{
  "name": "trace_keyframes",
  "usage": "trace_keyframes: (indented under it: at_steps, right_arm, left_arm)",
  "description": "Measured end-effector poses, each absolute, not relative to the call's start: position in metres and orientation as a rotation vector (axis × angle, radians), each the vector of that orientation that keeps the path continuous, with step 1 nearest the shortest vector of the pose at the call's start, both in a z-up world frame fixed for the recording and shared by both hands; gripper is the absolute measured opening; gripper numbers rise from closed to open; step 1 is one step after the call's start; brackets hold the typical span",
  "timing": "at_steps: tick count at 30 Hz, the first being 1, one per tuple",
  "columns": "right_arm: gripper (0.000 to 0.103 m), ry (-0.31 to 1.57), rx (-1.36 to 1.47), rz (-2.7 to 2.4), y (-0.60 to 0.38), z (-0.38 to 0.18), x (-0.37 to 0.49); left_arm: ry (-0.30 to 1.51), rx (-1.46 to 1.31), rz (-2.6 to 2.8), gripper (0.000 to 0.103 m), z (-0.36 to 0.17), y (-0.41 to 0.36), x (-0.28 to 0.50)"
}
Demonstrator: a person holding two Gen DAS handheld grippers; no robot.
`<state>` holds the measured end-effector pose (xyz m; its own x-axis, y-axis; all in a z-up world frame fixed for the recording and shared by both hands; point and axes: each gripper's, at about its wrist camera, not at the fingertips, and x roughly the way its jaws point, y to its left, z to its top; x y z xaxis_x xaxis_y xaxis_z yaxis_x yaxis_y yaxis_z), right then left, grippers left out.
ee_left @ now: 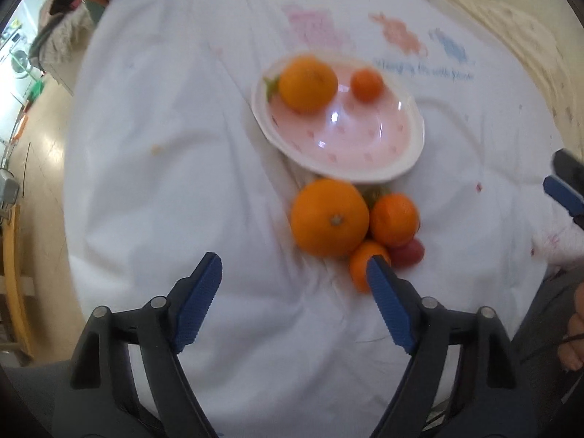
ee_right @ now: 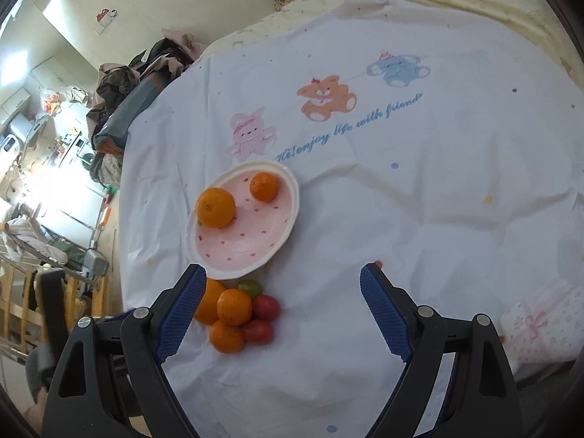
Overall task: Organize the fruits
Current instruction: 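Grasp another large orange with the left gripper and lift it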
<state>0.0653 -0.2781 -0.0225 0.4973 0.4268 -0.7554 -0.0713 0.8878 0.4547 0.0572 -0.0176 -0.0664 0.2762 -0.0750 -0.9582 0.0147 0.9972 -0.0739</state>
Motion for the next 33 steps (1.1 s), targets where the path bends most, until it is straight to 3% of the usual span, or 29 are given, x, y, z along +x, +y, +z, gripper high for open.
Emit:
trace_keyframes:
  at_steps: [17, 24, 25, 26, 33]
  right_arm:
    - [0.089, 1.104, 0.490, 0.306, -0.285, -0.045, 0.079]
    - [0.089, 1.121, 0.489, 0.308, -0.283, -0.049, 0.082]
    - [0.089, 1.123, 0.486, 0.306, -0.282, -0.050, 0.082]
    - [0.089, 1.124, 0.485, 0.305, -0.282, -0.050, 0.083]
    - [0.089, 1.120, 0.487, 0.304, -0.283, -0.050, 0.083]
  left_arm:
    - [1.554, 0.097, -0.273, 0.075, -0.114, -0.045, 0.123]
    - [1.590, 0.009, -0.293, 0.075, -0.126, -0.039, 0.136]
    - [1.589, 0.007, -0.293, 0.073, -0.125, -0.039, 0.136]
    - [1.589, -0.007, -0.310, 0.059, -0.124, -0.039, 0.135]
    - [1.588, -0.003, -0.276, 0.057, -0.108, -0.040, 0.120]
